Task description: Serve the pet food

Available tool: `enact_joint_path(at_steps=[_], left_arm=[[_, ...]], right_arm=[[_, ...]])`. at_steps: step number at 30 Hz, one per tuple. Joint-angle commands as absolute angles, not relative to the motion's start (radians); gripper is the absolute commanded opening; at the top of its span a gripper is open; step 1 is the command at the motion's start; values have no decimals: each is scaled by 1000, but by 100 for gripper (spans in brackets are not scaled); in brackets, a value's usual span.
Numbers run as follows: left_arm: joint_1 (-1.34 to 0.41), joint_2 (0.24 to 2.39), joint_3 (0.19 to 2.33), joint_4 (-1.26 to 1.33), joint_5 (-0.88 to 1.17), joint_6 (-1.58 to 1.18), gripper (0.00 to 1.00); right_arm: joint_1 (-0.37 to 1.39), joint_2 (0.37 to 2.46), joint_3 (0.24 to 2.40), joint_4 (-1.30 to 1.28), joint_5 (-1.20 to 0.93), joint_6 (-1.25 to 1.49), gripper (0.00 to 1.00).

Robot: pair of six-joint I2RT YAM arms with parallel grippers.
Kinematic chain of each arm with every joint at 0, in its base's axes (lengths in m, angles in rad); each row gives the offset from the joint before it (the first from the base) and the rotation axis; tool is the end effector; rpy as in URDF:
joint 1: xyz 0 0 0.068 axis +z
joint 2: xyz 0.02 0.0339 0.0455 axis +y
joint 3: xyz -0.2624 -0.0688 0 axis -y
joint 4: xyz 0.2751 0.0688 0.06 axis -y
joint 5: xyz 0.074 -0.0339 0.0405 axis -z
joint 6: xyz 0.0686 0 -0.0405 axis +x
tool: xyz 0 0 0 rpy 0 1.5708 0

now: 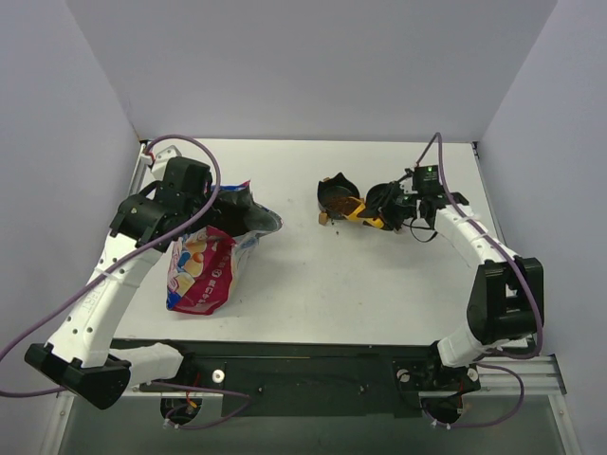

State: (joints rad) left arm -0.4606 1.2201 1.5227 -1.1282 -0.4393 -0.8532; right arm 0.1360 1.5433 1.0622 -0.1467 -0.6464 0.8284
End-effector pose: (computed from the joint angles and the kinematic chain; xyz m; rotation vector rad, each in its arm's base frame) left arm 0.2520 -0.0925 0.3992 -0.6437 2.2108 -0.1420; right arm 0.3794 0.0936 0.2261 0.4109 2.2964 1.2261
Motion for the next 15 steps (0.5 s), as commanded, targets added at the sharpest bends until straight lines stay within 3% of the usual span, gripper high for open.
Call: enact_joint_path(at_steps=[1, 15], left_arm=[[-456, 1169, 1531, -1023, -414, -864, 0], [-456, 1149, 1505, -1008, -387, -871, 0]], right_arm=[[156, 1572, 1181, -363, -562, 792, 0], [199, 1732, 1468, -595, -456, 758, 0]])
